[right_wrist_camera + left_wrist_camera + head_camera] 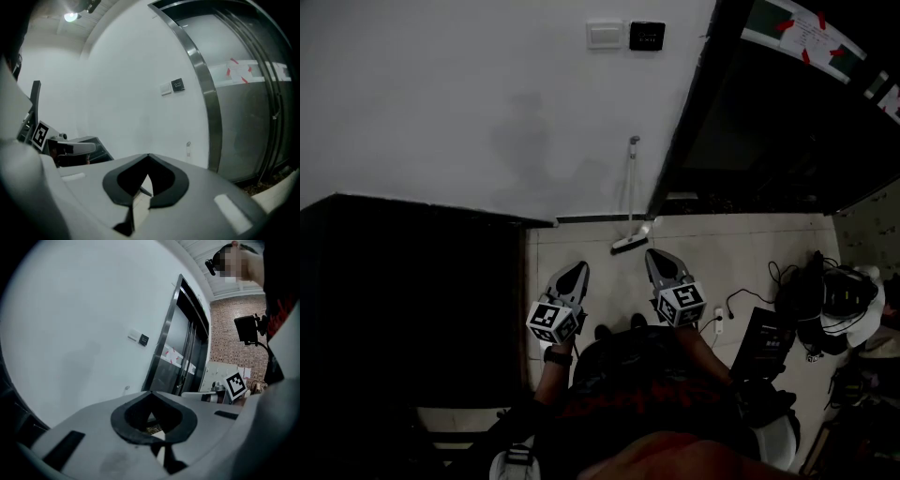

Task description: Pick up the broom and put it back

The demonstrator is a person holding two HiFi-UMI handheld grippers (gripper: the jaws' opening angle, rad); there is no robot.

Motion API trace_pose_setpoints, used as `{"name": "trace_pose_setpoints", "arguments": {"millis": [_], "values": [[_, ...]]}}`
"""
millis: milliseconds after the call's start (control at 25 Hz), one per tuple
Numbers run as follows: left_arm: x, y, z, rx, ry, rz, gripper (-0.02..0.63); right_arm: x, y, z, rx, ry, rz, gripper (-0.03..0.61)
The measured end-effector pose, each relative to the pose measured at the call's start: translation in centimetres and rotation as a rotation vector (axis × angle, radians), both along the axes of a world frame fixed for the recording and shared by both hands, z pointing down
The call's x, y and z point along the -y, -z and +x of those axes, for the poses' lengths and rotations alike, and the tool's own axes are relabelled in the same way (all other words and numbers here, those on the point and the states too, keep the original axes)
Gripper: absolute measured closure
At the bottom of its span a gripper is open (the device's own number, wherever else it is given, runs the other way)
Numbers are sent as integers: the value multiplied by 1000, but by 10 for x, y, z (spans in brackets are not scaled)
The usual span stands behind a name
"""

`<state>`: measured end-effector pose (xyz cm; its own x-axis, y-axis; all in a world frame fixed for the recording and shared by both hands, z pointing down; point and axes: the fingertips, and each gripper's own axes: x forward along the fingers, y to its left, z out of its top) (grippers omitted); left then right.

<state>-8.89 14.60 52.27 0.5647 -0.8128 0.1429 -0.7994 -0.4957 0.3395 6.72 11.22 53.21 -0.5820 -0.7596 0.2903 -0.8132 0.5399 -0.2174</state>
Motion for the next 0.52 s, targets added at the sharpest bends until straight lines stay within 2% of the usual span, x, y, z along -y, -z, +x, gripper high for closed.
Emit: {"name": "trace_pose_setpoints", "arguments": {"millis": [240, 520], "values": [[-12, -12, 23, -5, -24, -42, 611, -7, -4, 16, 28, -18, -18, 578], [-18, 0, 30, 31, -33, -28, 611, -12, -2, 24, 40, -7, -41, 578]]}}
